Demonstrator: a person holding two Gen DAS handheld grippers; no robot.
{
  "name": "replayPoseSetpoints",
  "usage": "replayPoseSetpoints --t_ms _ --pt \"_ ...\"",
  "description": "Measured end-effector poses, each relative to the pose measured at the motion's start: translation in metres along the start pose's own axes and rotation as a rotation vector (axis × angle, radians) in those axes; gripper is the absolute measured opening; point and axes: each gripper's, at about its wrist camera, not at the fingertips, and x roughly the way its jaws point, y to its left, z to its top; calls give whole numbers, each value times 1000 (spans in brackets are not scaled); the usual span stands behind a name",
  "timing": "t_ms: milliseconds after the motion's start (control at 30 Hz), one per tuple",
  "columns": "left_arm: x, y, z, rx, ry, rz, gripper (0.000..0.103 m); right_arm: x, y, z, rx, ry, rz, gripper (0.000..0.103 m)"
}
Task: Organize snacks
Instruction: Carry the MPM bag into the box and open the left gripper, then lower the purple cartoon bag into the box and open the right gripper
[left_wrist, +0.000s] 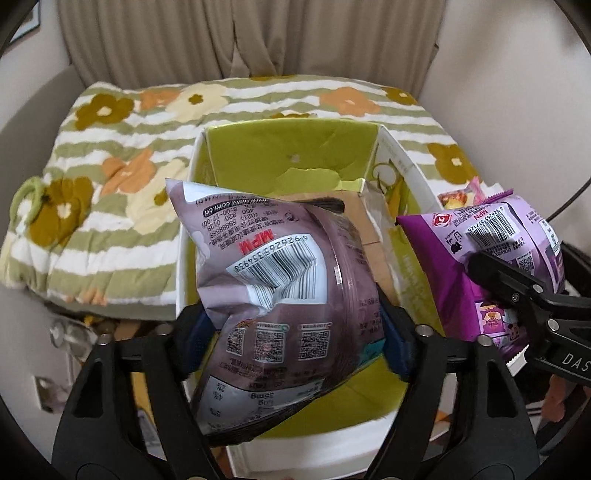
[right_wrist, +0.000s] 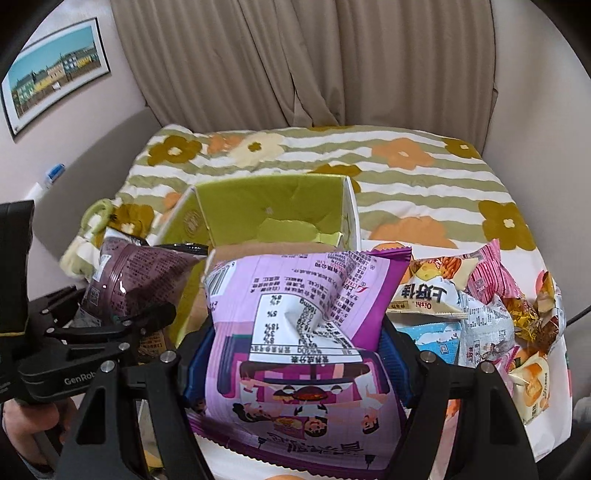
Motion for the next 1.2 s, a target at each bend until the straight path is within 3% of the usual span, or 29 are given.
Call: replayPoseSetpoints --t_ms 33,67,533,767,1000,1033,1067,1100,1200 --pt "1 -2 -1 9 -3 15 99 3 0 0 -4 10 -8 72" --pt "1 -2 -2 15 -12 20 103 6 1 1 -7 16 -13 72" --pt "-9 2 -16 7 -5 32 103 26 13 8 -96 50 -53 72" --pt "-8 4 -9 -13 -14 58 103 49 21 37 -176 31 -57 73" --pt "5 4 -4 -34 8 72 103 77 19 52 -169 49 -8 74" --pt "6 3 -3 -34 11 75 103 79 19 53 -171 44 -5 80" --pt "8 3 -2 -34 13 76 103 81 19 53 -170 42 -9 94" --pt "9 2 -2 -31 15 78 103 83 18 54 -167 45 -9 101" --pt "10 1 -3 -27 19 79 103 85 13 53 -142 56 7 103"
